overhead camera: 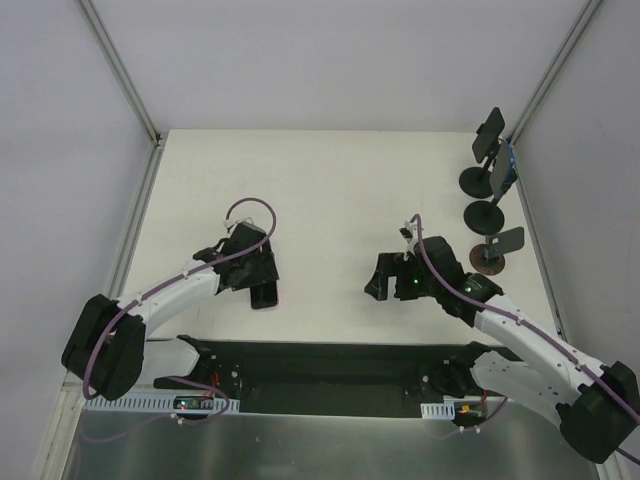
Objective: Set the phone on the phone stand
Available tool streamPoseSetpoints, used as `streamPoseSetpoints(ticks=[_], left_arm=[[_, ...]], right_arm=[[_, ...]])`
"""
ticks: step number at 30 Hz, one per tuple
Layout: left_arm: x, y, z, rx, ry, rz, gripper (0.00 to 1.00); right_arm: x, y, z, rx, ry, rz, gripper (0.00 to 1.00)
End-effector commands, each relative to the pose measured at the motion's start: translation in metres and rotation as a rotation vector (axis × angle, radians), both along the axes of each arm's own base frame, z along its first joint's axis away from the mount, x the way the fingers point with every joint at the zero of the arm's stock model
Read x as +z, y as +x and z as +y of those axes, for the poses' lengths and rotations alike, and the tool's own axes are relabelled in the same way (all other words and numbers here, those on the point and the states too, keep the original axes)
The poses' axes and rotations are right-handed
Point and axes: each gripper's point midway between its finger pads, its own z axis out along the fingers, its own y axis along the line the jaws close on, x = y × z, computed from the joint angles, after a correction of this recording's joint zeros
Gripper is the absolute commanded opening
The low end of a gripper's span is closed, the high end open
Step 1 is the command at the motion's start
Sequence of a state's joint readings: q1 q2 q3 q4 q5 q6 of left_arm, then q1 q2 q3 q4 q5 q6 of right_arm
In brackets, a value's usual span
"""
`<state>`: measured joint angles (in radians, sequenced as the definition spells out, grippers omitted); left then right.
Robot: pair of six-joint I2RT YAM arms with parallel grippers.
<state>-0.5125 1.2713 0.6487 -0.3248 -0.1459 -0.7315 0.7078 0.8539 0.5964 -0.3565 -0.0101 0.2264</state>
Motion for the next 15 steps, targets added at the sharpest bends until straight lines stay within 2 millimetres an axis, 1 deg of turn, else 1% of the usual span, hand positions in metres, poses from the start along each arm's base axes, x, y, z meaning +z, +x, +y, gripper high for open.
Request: streamPoseSetpoints(ticks=[1,2,3,5,6,7,8,9,10,11,12,13,14,15], left_arm=[[0.041,0.007,-0.033,-0.232,-0.101,-0.191,0.00],[0.042,0.004,-0.036,-0.264,-0.108,-0.208,0.00],[0.054,0.004,-0.047,-0.327,-0.148,-0.266,0.00],[0.055,-0.007,-0.057,-0.401,-0.165,-0.287,0.00],[0.063,-0.008,-0.060,-0.437,-0.165,-0.335,0.00],[0.059,-0.014,-0.061,-0.460,-0.141,-0.348,0.00],[0.060,-0.016,-0.061,-0.470,-0.129,-0.371,0.00],[0.067,-0.017,-0.062,-0.482,-0.133,-0.412,0.00],[0.065,-0.020,-0.062,-0.488,-0.136,-0.431,0.00],[0.067,-0.024,-0.066,-0.508,-0.145,-0.446,0.00],[0.073,-0.026,-0.066,-0.518,-0.157,-0.473,0.00],[0.071,-0.029,-0.066,-0.525,-0.156,-0.476,0.00],[0.076,-0.031,-0.066,-0.531,-0.168,-0.494,0.00],[0.077,-0.032,-0.067,-0.542,-0.175,-0.499,0.00]], right_arm=[[0.025,-0.021,0.050,0.158,0.345,0.205,0.97],[0.027,-0.019,0.054,0.166,0.371,0.207,0.98],[0.033,-0.015,0.060,0.181,0.402,0.192,0.99],[0.036,-0.011,0.074,0.211,0.415,0.242,0.96],[0.039,-0.008,0.081,0.230,0.410,0.246,0.95],[0.039,0.002,0.093,0.246,0.393,0.268,0.88],[0.041,0.005,0.101,0.264,0.384,0.278,0.84],[0.040,0.009,0.107,0.268,0.380,0.294,0.81],[0.042,0.019,0.120,0.273,0.378,0.311,0.75],[0.044,0.019,0.130,0.286,0.379,0.322,0.73],[0.046,0.020,0.139,0.299,0.379,0.321,0.72],[0.041,0.024,0.147,0.299,0.364,0.333,0.70],[0.051,0.022,0.161,0.328,0.373,0.315,0.69],[0.053,0.023,0.168,0.332,0.374,0.308,0.69]])
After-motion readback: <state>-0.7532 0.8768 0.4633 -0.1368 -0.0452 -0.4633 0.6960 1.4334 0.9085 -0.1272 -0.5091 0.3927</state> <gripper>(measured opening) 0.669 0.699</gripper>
